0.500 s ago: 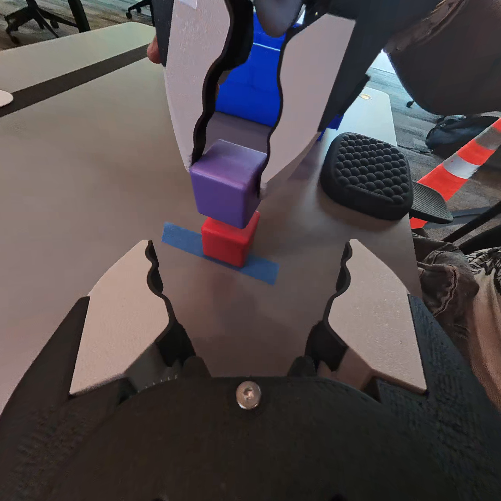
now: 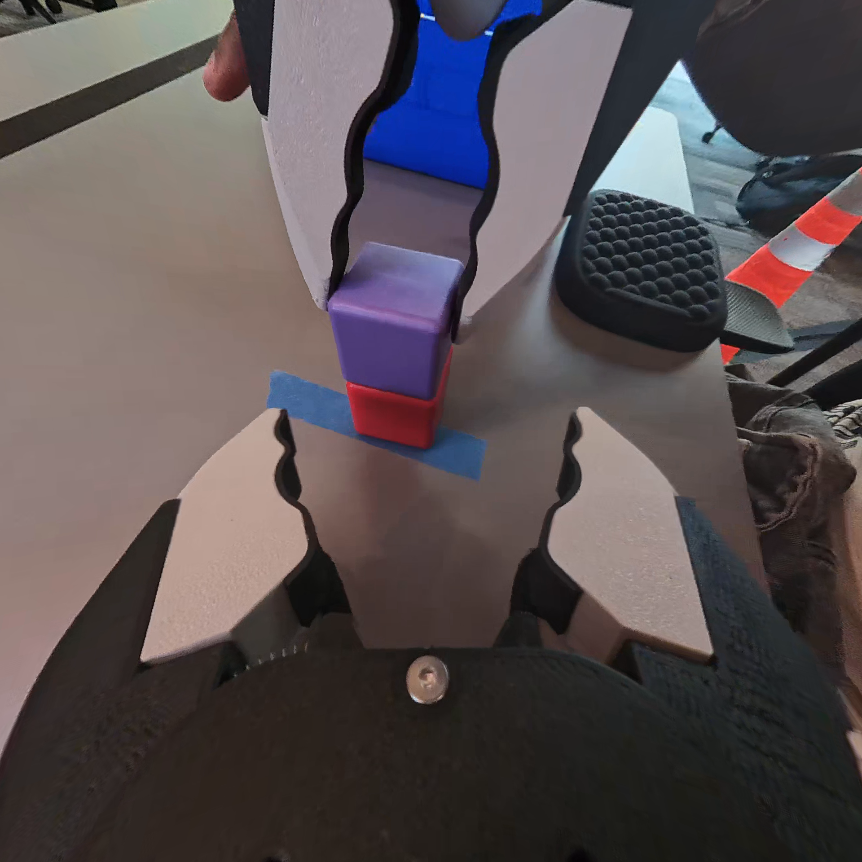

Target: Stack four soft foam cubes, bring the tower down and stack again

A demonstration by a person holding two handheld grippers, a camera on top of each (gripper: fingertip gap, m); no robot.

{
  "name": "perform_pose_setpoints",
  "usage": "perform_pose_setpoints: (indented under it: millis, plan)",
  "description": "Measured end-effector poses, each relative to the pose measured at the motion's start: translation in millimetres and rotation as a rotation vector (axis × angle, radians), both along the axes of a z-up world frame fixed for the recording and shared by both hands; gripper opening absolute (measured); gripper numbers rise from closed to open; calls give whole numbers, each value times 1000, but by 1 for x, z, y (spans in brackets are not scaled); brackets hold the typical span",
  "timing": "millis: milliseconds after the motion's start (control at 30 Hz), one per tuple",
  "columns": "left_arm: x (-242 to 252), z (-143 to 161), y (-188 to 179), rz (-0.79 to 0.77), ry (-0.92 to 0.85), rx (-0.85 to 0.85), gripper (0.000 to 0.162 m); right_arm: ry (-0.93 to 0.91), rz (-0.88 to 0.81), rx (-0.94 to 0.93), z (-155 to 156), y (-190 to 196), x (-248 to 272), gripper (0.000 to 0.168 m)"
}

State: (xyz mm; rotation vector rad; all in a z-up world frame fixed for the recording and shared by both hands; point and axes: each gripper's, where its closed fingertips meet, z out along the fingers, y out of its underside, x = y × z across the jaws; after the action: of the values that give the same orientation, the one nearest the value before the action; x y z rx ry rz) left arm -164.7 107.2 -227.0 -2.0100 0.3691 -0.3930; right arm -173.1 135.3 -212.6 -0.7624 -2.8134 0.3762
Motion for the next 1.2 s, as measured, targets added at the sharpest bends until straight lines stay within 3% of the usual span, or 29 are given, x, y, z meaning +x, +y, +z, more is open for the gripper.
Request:
perform_pose_setpoints:
  millis: [67,300,767,867,1000,1067,1200]
  plan:
    - [0,-7,9,-13,35,-15,89,10,9,-8,0,0,0,47]
    - [-1,-42,25,-72,190,-169,49,53,30,-15,0,-2,2,47]
    - [-1,-43,24,-80,205,-159,49,101,14,-36,-1,-5,1,48]
    - [0,-43,23,-88,211,-155,49,223,-61,-353,14,-18,0,74]
    - [1,-43,22,-100,211,-154,49,434,-198,-796,25,-5,9,88]
    - [2,-43,22,-107,210,-154,49,522,-218,-847,15,3,14,87]
    - [2,-43,21,-107,209,-155,49,586,-189,-779,-3,1,10,74]
